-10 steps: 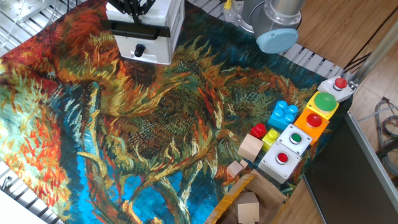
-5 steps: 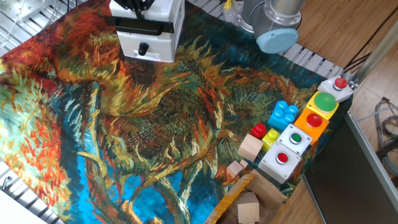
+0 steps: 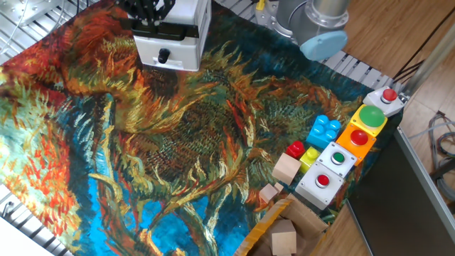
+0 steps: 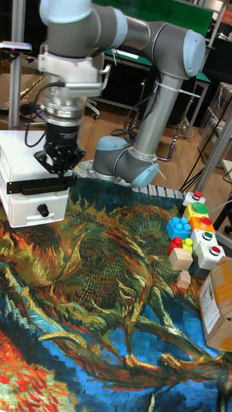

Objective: Put things in the drawer

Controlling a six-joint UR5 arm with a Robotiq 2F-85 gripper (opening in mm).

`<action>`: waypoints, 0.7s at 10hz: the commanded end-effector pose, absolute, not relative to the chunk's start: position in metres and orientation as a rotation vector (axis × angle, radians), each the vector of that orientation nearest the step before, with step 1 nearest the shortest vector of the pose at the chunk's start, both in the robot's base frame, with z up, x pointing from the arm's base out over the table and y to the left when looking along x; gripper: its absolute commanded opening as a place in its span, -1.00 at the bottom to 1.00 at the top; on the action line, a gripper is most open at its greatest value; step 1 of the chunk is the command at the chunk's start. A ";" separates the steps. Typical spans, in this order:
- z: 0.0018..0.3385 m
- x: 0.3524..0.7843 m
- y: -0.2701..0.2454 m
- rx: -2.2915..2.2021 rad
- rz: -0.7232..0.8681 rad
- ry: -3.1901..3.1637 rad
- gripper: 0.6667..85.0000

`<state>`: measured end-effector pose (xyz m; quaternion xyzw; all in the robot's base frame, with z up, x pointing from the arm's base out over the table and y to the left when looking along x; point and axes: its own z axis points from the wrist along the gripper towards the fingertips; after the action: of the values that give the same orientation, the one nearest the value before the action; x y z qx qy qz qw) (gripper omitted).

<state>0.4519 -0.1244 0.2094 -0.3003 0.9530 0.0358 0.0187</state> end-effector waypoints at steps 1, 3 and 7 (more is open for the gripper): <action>0.224 0.490 -0.096 -0.942 0.090 2.904 -0.98; 0.223 0.493 -0.111 -0.945 0.002 2.910 -0.98; 0.196 0.575 -0.078 -0.988 -0.005 2.816 -0.98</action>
<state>0.5223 -0.1034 0.2117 -0.3207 0.9457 -0.0030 0.0532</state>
